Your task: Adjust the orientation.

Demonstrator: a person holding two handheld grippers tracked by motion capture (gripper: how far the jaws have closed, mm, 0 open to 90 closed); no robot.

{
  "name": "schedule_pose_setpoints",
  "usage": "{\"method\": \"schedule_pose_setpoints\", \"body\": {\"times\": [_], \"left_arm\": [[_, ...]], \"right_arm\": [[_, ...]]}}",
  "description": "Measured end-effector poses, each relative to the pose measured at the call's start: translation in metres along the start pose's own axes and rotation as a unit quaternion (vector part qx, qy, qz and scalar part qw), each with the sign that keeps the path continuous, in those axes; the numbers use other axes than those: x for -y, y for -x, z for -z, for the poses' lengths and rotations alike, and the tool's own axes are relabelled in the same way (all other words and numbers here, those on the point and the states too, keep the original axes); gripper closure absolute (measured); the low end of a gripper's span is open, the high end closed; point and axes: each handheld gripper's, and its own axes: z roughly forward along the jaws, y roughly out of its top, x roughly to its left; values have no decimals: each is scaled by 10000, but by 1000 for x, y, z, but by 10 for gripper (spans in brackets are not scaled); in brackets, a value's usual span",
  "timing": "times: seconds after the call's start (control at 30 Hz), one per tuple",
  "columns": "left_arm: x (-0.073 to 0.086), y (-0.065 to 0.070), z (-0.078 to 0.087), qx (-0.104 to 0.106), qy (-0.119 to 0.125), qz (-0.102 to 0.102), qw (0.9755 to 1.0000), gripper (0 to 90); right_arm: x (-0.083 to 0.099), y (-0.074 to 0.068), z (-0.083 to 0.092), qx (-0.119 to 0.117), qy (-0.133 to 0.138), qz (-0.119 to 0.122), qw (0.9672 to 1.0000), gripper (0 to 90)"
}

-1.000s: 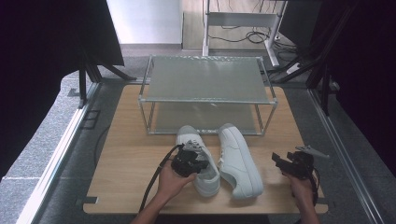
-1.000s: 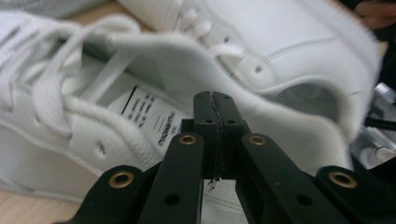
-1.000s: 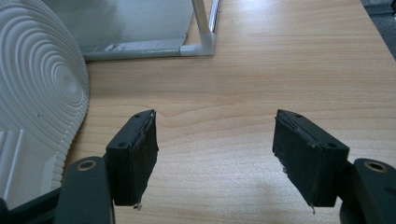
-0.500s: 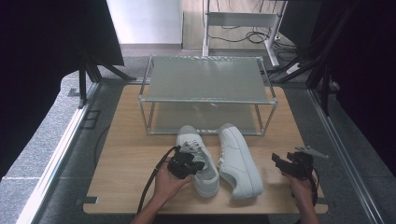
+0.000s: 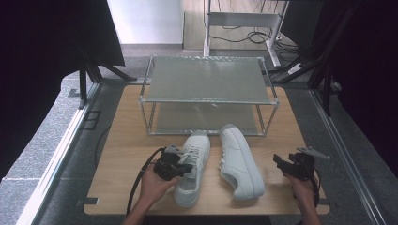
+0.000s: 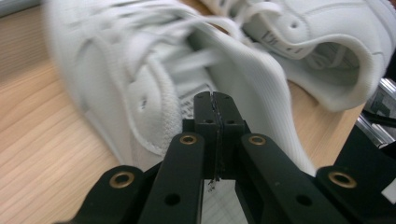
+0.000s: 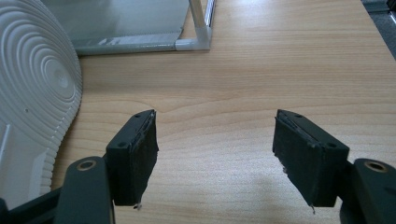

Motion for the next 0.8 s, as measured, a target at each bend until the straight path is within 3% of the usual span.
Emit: {"method": "schedule_pose_setpoints", "body": {"times": [0.07, 0.2, 0.3, 0.37, 0.47, 0.53, 0.6, 0.63, 0.73, 0.77, 0.8], "left_arm": [[2, -10, 6, -123, -1, 68, 9999, 896], [3, -19, 10, -108, 22, 150, 9998, 894], [4, -22, 12, 50, 52, 175, 9998, 851], [3, -20, 15, 343, 173, 110, 9992, 832], [2, -19, 18, 361, 262, 81, 9990, 797], [2, -22, 24, 506, 457, 144, 9976, 753], [2, -22, 24, 506, 457, 144, 9976, 729], [2, -24, 28, 640, 582, 160, 9961, 685], [3, -24, 30, 707, 767, 77, 9945, 644], [2, -25, 32, 897, 872, 86, 9921, 515], [2, -24, 35, 915, 936, 70, 9914, 515]], "right_arm": [[0, 1, 0, 27, 21, -15, 10000, 308], [0, 1, 1, 38, 28, -24, 10000, 308], [-1, 2, 1, 33, 41, -28, 10000, 308], [-1, 2, 1, 40, 56, -39, 10000, 308], [-1, 2, 1, 43, 46, -25, 10000, 309], [-1, 2, 1, 36, 54, -28, 10000, 309], [-1, 2, 1, 39, 51, -25, 10000, 309], [-1, 1, 2, 33, 70, -21, 10000, 312], [-2, 0, 2, 28, 97, 2, 9999, 314], [-2, -1, 3, 3, 124, 32, 9999, 316], [-2, -1, 3, 3, 124, 32, 9999, 316]]}}
